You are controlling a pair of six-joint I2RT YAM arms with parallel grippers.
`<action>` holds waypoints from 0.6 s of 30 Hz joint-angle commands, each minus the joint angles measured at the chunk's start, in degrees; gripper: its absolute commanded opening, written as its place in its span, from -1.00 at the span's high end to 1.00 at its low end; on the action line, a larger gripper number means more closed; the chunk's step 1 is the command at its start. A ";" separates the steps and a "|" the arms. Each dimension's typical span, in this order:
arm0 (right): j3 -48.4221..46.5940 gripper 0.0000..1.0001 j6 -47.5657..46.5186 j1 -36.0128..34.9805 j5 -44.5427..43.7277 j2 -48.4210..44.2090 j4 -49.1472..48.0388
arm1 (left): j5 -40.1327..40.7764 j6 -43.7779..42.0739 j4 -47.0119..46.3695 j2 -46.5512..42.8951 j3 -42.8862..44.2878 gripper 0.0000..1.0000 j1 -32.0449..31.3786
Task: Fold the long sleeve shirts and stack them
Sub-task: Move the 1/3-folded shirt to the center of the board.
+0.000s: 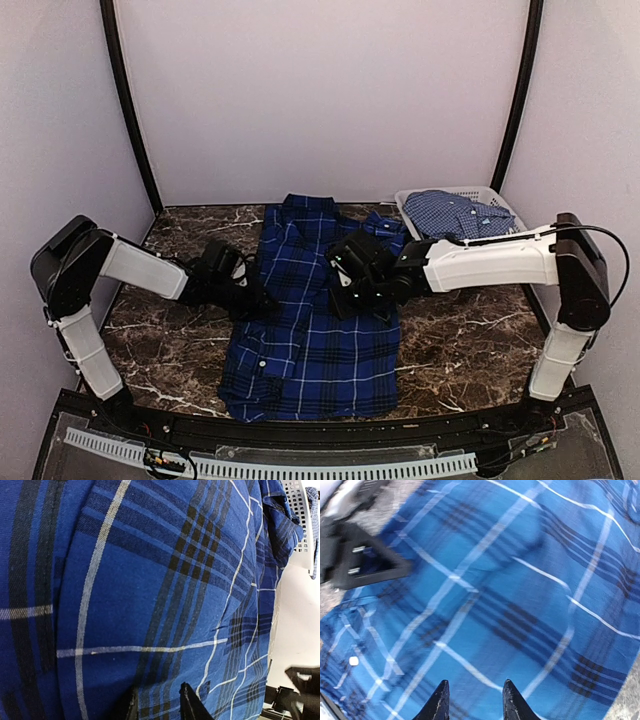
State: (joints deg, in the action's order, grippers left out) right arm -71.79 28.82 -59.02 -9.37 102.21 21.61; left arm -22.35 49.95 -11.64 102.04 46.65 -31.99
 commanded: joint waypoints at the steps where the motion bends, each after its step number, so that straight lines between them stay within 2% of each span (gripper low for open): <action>1: 2.82 0.32 1.74 2.49 0.18 -2.71 -3.16 | 7.52 0.39 6.53 -4.73 -6.87 0.45 0.35; 7: 2.97 0.32 0.78 5.19 1.24 -2.16 -4.28 | 11.75 -1.43 11.16 -12.13 -12.96 0.44 0.78; 11: 0.56 0.32 -0.07 6.54 2.82 0.68 -5.20 | 10.69 -1.20 13.34 -16.59 -15.97 0.44 0.83; 14: -4.92 0.32 -1.38 7.39 3.98 4.39 -5.74 | 9.58 -0.93 13.50 -18.85 -16.72 0.46 0.87; 18: -17.22 0.31 -5.17 8.36 2.87 11.92 -4.90 | 8.84 -1.69 14.78 -21.11 -16.22 0.46 0.79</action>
State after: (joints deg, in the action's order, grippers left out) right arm -78.94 27.51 -51.77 -6.48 108.49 19.27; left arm -13.74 49.58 -3.03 82.98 31.46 -31.59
